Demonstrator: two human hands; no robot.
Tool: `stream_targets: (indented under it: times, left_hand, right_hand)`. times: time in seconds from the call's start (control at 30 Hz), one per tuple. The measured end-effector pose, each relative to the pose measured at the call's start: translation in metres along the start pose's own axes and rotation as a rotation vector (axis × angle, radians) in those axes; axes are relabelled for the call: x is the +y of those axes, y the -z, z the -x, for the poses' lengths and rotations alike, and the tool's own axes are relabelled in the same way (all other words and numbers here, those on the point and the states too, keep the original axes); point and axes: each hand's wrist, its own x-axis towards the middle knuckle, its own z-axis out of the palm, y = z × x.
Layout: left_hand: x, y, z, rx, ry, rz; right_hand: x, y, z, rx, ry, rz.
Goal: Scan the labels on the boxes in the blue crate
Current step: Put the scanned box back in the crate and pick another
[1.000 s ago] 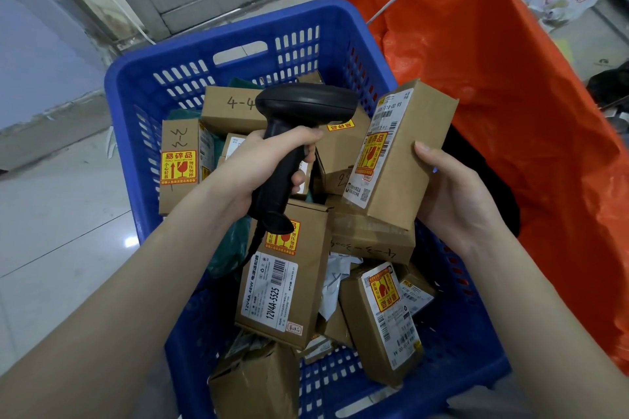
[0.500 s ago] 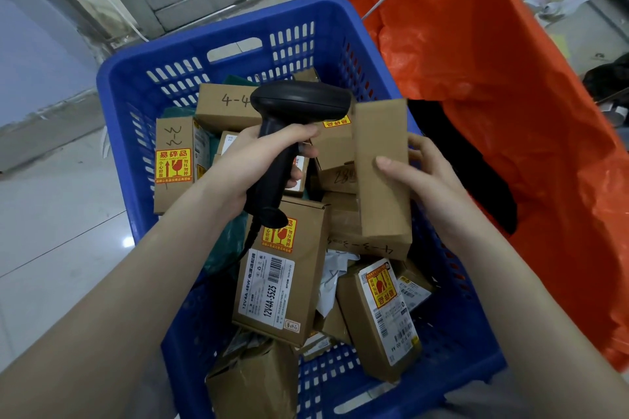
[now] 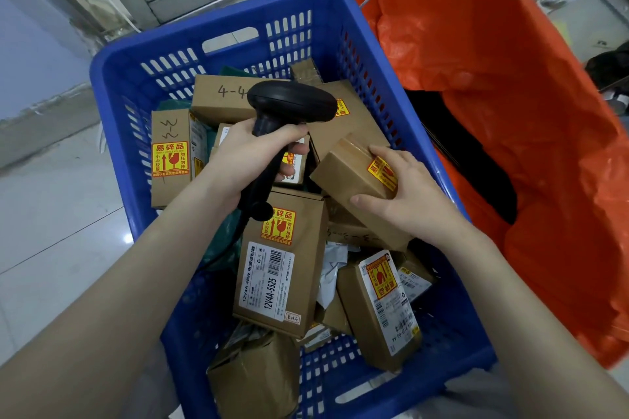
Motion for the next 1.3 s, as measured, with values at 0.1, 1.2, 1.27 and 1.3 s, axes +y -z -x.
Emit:
stream_targets:
  times: [0.1,1.2,1.27,1.3]
  left_hand:
    - [-0.002,0.0,0.0,-0.009,-0.004,-0.022]
    - [-0.009,0.01,0.001,-0.042,-0.019,-0.088]
    - [-0.012,0.012,0.001,-0.037,-0.009,-0.1]
    - [-0.014,0.013,0.002,-0.033,0.0,-0.101]
  right_hand:
    - [0.0,-0.001,0.0,0.01,0.007,0.028]
    - [-0.029,-0.014,0.007,0.213,0.195,0.062]
    - [-0.036,-0.017,0.01,0.234,0.215,0.033]
    - [-0.039,-0.02,0.012,0.236,0.22,0.016]
